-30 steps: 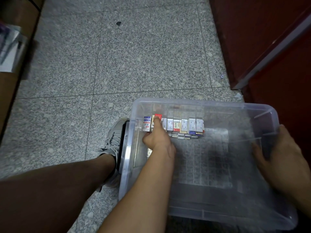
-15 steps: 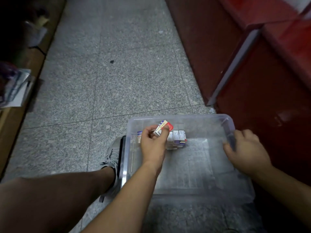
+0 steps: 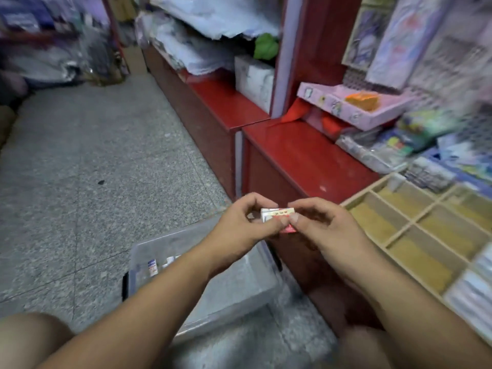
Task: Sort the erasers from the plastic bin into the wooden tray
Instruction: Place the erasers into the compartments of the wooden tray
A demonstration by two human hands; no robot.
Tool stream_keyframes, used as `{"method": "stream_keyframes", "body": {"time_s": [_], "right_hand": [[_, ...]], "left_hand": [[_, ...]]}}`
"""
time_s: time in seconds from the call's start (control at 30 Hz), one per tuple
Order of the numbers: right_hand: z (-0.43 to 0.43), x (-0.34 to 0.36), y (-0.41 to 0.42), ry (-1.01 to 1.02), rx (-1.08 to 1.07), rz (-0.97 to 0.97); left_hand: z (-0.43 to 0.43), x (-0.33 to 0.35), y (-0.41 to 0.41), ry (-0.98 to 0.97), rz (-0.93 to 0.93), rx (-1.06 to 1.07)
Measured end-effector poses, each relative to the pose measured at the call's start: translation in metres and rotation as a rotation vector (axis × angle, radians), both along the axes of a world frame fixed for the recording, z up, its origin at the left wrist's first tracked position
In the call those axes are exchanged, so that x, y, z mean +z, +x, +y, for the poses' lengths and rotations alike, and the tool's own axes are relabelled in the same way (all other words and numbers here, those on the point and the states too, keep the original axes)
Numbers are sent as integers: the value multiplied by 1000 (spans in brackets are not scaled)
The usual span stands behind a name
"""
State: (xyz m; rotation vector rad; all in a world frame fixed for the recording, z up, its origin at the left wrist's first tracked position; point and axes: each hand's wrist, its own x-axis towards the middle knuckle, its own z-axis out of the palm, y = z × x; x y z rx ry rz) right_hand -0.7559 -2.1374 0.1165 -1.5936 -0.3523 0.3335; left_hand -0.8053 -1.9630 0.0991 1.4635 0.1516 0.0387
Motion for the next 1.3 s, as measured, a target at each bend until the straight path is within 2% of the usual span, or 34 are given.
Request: {"method": "stream_keyframes", "body": {"time_s": [0.23, 0.37, 0.43, 0.57, 0.83, 1.03, 1.07, 1.17, 1.3], "right_hand": [[-92, 21, -24, 145, -322, 180], [-134, 32, -27, 272, -372, 278], [-149, 37, -25, 276, -400, 265], [-171, 38, -15, 245, -524, 223], [-185, 22, 14, 141, -585, 195], [-199, 22, 38, 201, -680, 253], [-206, 24, 46, 105, -738, 219], [-227, 24, 77, -484, -840, 49], [-229, 11, 111, -952, -674, -134]], "left_hand": [[-96, 29, 22, 3, -1, -212], [-139, 37, 34, -86, 28, -287], [-156, 38, 41, -97, 46, -309], [-177, 37, 61, 12, 32, -339], [-182, 23, 95, -26, 85, -398], [-183, 21, 117, -325, 208, -318], [-182, 20, 120, -320, 216, -303], [-179, 19, 128, -303, 227, -302], [-182, 17, 134, -314, 220, -323]]}}
